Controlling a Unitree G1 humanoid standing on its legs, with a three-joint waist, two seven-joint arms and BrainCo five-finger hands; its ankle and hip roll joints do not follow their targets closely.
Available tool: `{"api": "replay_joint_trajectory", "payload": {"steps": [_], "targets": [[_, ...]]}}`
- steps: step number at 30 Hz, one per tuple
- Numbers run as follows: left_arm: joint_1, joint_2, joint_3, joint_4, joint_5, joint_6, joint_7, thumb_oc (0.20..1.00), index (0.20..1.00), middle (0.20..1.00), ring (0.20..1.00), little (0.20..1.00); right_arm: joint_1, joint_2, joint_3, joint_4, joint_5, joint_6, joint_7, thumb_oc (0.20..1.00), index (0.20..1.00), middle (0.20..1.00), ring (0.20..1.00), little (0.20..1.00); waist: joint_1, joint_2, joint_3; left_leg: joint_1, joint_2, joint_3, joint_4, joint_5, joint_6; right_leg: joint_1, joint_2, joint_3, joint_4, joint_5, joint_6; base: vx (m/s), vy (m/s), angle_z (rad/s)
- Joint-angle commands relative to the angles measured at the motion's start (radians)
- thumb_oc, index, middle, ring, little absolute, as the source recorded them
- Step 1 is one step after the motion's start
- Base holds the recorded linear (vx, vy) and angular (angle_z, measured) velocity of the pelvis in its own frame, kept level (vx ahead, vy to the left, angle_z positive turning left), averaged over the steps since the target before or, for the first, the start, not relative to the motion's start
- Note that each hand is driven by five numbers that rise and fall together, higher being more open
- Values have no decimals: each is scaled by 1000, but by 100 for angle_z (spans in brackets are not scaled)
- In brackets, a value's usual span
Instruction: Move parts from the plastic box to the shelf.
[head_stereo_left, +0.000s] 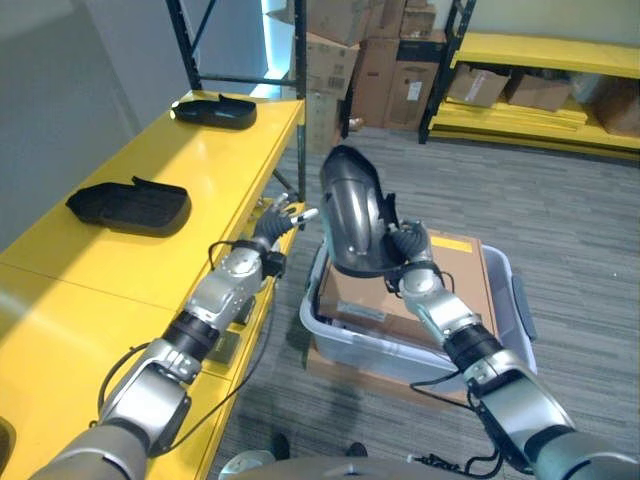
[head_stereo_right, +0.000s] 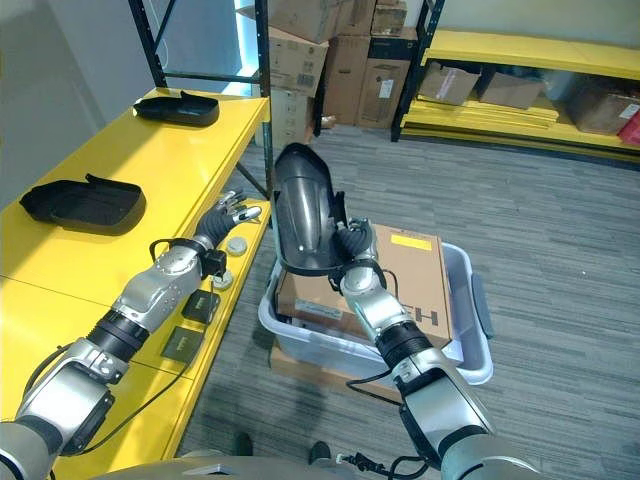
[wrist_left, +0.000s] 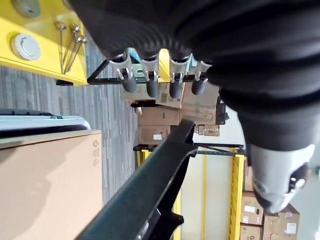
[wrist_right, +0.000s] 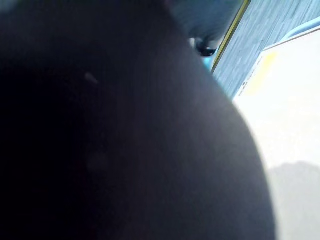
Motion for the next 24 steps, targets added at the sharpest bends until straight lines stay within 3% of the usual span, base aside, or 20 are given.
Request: {"api": "replay_joint_trajectory", "payload": {"steps": [1,13,24], "targets": [[-95,-46,-68,72,-18,-58,-17,1000,1000,1000,1000,1000,-63,-4,-6,18,-43,-65,13,200,200,200,200,200,34,-4,-84,17,36,5,-7,-83,-38,-1,-47,-70,11,-62,79,0,0,0],[-75,-79,-128,79,45,36,-4,1000,1000,1000,1000,1000,-71,22,38,0,-53,-54,32,200,200,200,200,200,29,-2,-86,20,33,4,-8,-85,-35,0,-45,-64,11,-66,78,0,0,0],[-59,-75,-129,176,119,64,9,1000,1000,1000,1000,1000,-79,28,52,5,-48,-45,23,200,200,200,200,200,34,0,-83,26,32,4,-8,-87,-35,5,-45,-66,11,-67,79,0,0,0]]}}
